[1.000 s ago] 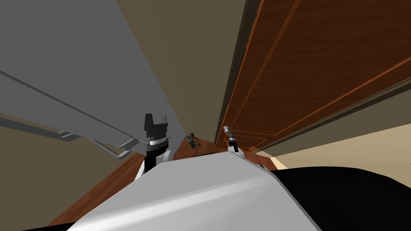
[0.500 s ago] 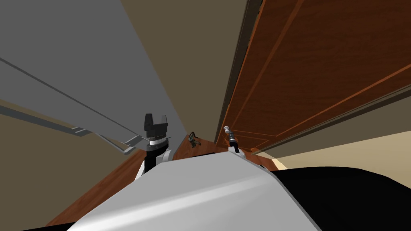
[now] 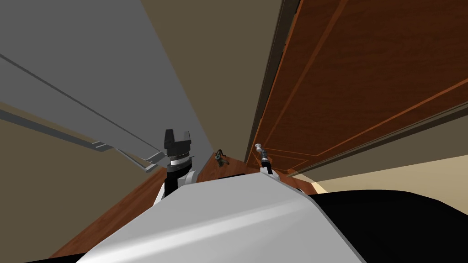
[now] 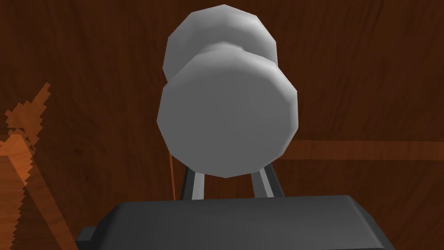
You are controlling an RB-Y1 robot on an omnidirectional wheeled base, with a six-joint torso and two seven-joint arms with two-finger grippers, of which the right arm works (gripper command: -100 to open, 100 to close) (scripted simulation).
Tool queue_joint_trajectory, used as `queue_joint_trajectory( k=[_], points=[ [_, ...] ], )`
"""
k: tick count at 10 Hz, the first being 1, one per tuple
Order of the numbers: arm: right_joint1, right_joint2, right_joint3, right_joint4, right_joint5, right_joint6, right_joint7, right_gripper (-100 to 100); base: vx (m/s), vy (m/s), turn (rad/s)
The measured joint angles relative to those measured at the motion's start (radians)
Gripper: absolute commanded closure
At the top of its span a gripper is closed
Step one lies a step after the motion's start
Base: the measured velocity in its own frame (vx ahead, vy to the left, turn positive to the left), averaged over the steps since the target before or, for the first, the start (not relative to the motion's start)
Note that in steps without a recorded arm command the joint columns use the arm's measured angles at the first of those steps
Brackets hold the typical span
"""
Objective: Pull the door open
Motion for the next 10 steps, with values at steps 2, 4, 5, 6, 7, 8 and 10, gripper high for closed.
queue_joint_trajectory(
  k=[2,4,5,6,7,8,10],
  points=[
    [0.011,0.000,0.004,-0.010,-0.018,0.002,-0.055,100,-0.040,-0.013,0.047],
    [0.012,0.000,0.007,-0.008,-0.024,0.002,-0.089,100,-0.021,-0.002,0.036],
    [0.003,-0.003,0.008,0.006,-0.031,0.002,-0.109,100,-0.042,-0.012,0.133],
    [0.009,-0.006,0.009,0.002,-0.042,0.003,-0.138,100,-0.031,-0.018,0.029],
    [-0.007,-0.011,0.013,0.037,-0.046,-0.015,-0.165,100,-0.012,0.000,-0.017],
    [-0.006,-0.010,0.014,0.035,-0.047,-0.016,-0.178,100,0.003,0.009,-0.025],
    [0.009,-0.007,0.014,0.001,-0.054,0.008,-0.193,100,-0.031,-0.010,0.084]
  ],
)
